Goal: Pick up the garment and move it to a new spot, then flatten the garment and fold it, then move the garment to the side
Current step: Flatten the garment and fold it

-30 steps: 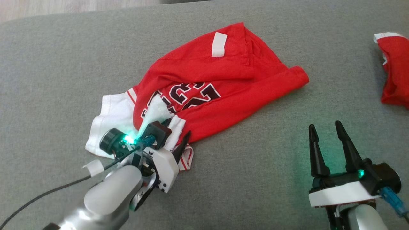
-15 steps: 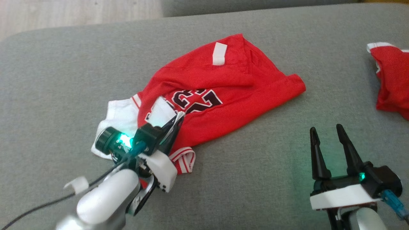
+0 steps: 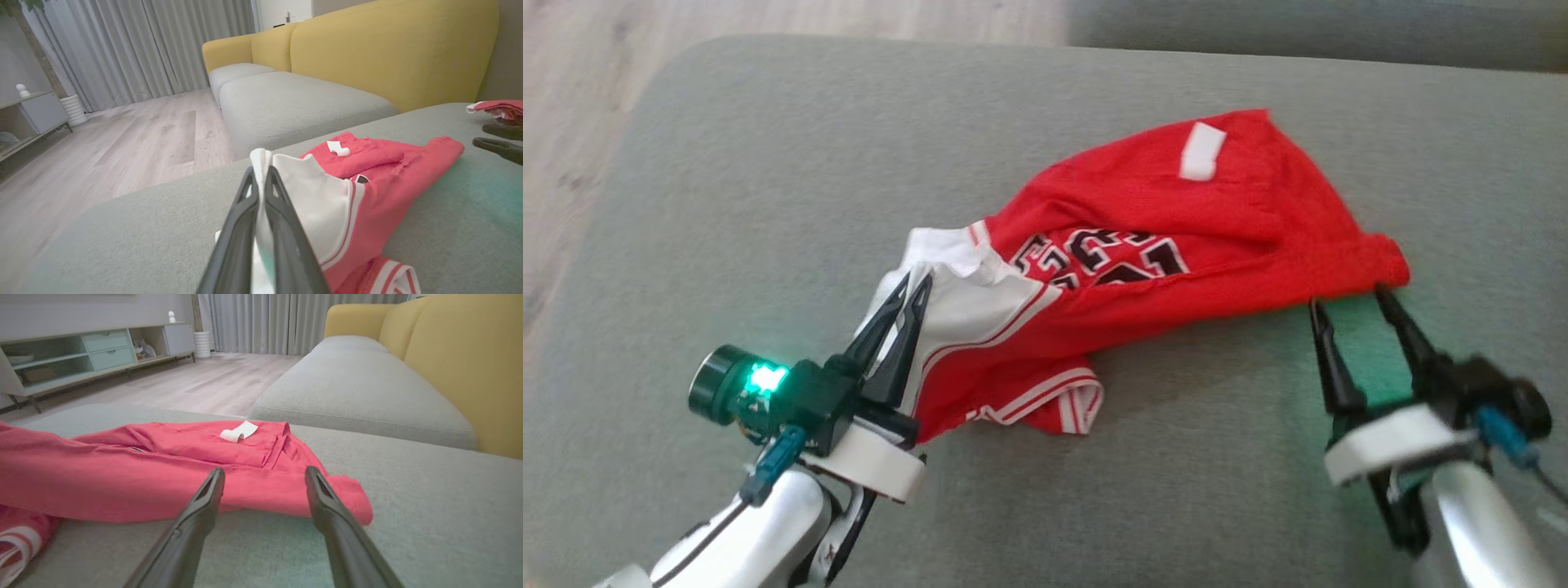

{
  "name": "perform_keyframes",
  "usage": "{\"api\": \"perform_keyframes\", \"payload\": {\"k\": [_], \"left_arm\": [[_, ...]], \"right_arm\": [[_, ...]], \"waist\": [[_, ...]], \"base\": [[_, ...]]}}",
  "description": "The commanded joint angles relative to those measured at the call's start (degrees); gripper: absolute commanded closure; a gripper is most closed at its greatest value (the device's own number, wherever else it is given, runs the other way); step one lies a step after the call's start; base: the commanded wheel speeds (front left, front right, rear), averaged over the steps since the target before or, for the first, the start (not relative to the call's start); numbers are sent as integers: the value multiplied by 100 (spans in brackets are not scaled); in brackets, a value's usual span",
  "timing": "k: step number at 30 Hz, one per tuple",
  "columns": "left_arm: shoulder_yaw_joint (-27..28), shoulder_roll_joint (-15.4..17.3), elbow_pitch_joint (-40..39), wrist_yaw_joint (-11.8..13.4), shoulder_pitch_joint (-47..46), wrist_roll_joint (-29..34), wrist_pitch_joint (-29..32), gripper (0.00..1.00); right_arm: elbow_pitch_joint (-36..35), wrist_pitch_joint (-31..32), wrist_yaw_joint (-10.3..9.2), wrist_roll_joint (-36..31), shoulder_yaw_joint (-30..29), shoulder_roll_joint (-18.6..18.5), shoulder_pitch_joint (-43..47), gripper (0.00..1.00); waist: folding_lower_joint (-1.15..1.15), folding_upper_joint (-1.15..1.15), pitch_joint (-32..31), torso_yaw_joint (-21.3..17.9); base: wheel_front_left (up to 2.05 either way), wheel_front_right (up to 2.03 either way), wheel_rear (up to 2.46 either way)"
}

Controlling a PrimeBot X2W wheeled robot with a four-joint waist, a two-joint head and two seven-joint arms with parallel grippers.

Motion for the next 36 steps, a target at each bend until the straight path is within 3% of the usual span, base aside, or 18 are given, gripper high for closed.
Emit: {"api": "perform_keyframes", "payload": {"k": [1,12,18,23,29,36], "left_arm": [[299,198,-181,47,-167,-1,-44,100],[178,20,-267,-74,-268,8,-130,100],[185,-60,-197,-100,-362,63,-279,100],[411,256,-144,24,-348,97,-361,100],[732,603,-180,64,-207,-137,-417,100],[868,756,-65,104,-151,-182,-471,100]], "right_arm": [[77,4,-5,26,143,-162,-389,0],[1785,1049,-5,459,699,-695,-2337,0],[2193,752,-5,660,754,-1030,-2454,0],[2072,420,-5,790,589,-1250,-1828,0],[1337,318,-5,1119,295,-1194,-970,0],[161,562,-5,1826,904,-1204,-529,0]], "waist": [[0,0,90,183],[0,0,434,524],[0,0,455,725],[0,0,397,699],[0,0,401,498],[0,0,459,280]], "base": [[0,0,0],[0,0,0],[0,0,0],[0,0,0],[0,0,0],[0,0,0]]}}
